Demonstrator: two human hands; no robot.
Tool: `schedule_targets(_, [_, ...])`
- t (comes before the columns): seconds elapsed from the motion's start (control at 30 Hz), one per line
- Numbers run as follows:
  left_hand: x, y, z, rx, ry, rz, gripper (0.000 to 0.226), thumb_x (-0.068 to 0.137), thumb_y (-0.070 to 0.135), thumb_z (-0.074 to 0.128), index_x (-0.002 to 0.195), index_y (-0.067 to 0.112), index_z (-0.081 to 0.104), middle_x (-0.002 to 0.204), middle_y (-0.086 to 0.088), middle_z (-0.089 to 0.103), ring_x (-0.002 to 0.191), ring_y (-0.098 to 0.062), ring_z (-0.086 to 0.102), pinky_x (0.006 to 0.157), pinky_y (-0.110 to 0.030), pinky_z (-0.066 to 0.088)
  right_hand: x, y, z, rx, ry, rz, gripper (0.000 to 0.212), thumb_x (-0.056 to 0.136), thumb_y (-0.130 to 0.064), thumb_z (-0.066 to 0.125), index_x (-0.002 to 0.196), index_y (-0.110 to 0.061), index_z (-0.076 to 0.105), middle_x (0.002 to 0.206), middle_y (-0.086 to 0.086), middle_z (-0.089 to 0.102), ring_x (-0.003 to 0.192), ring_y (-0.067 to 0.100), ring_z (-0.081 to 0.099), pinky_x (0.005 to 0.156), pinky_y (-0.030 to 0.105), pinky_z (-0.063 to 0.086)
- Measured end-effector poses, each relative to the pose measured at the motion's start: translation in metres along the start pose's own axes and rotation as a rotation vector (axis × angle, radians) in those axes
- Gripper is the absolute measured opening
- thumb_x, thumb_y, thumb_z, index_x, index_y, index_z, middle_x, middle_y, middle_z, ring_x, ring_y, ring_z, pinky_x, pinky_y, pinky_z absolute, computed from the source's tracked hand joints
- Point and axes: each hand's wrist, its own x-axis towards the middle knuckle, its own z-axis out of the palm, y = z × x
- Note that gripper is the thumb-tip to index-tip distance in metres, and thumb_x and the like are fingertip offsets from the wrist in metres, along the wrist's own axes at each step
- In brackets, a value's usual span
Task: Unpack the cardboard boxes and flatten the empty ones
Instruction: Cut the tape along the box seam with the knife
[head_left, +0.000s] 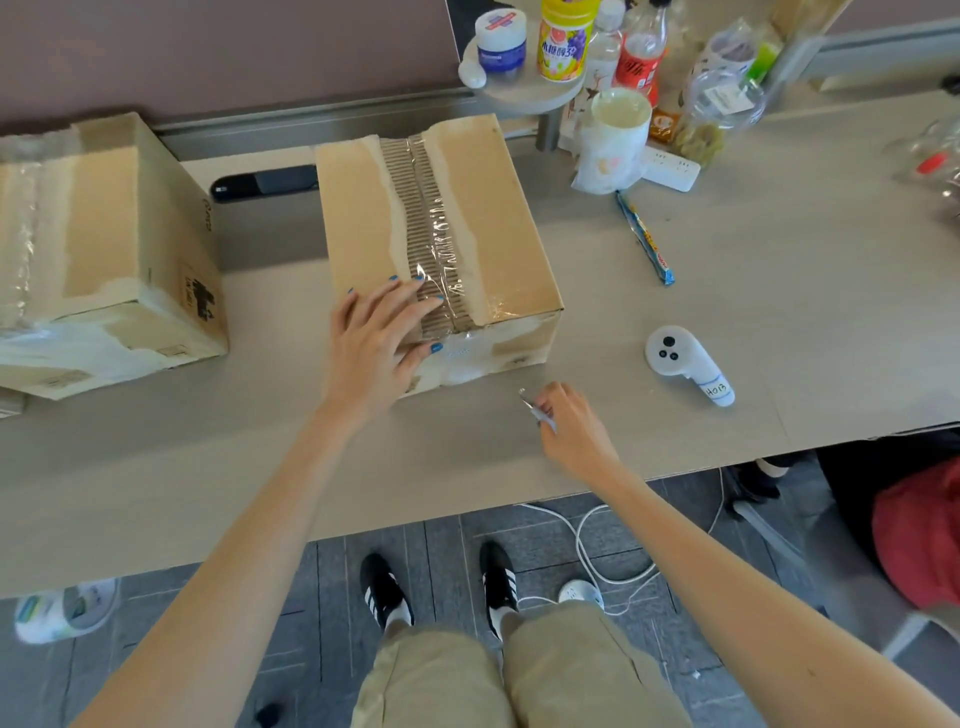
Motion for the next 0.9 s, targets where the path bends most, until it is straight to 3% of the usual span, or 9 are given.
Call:
schedule_targets(0.13, [-0.001, -0.004, -0.001, -0.035, -0.034, 0.011, 0.050, 0.091, 0.045, 0.056, 0.138, 0.030, 0.055, 0.151, 0.006, 0.046, 0.142, -0.016, 0.037, 0.116, -0.044, 0.019, -0.005, -0.028, 0.008, 0.057, 0.022, -0.109, 0.009, 0.093, -0.011, 0.052, 0.100, -0.007, 0.053, 0.096, 0.002, 0.049, 0.083, 0.017, 0.047, 0.065, 0.030, 0.039])
schedule_targets(0.3, [-0.011, -0.009, -0.005, -0.056, -0.028, -0.074, 0.050, 0.095, 0.044, 0.051, 0.141, 0.025, 0.054, 0.153, 0.003, 0.043, 0.144, -0.019, 0.032, 0.119, -0.040, 0.014, -0.004, -0.062, 0.001, 0.012, 0.183, -0.315, 0.006, 0.093, -0.013, 0.054, 0.098, -0.011, 0.055, 0.093, -0.003, 0.055, 0.075, 0.013, 0.050, 0.053, 0.025, 0.039])
schedule_targets(0.43, [-0.015, -0.015, -0.011, -0.067, -0.090, -0.071, 0.052, 0.098, 0.047, 0.043, 0.144, 0.024, 0.051, 0.156, 0.000, 0.039, 0.148, -0.022, 0.026, 0.122, -0.043, 0.015, -0.003, -0.079, -0.013, -0.090, 0.278, -0.449, 0.007, 0.094, -0.017, 0.053, 0.099, -0.014, 0.056, 0.091, -0.005, 0.056, 0.061, 0.017, 0.054, 0.045, 0.030, 0.044])
schedule_targets(0.77, [-0.011, -0.020, -0.019, 0.029, -0.120, 0.005, 0.051, 0.100, 0.045, 0.039, 0.144, 0.021, 0.052, 0.152, -0.003, 0.045, 0.143, -0.026, 0.035, 0.115, -0.046, 0.028, 0.009, -0.097, -0.037, -0.196, 0.391, -0.591, 0.012, 0.087, -0.007, 0.063, 0.097, -0.012, 0.063, 0.096, 0.001, 0.054, 0.080, 0.016, 0.053, 0.043, 0.022, 0.030])
schedule_targets(0.9, [-0.011, -0.020, -0.021, 0.047, -0.107, 0.014, 0.049, 0.101, 0.043, 0.037, 0.142, 0.020, 0.053, 0.151, -0.004, 0.047, 0.142, -0.027, 0.037, 0.114, -0.046, 0.029, 0.015, -0.100, -0.034, -0.213, 0.378, -0.594, 0.009, 0.088, -0.009, 0.060, 0.096, -0.011, 0.064, 0.095, 0.002, 0.054, 0.081, 0.015, 0.052, 0.041, 0.023, 0.032])
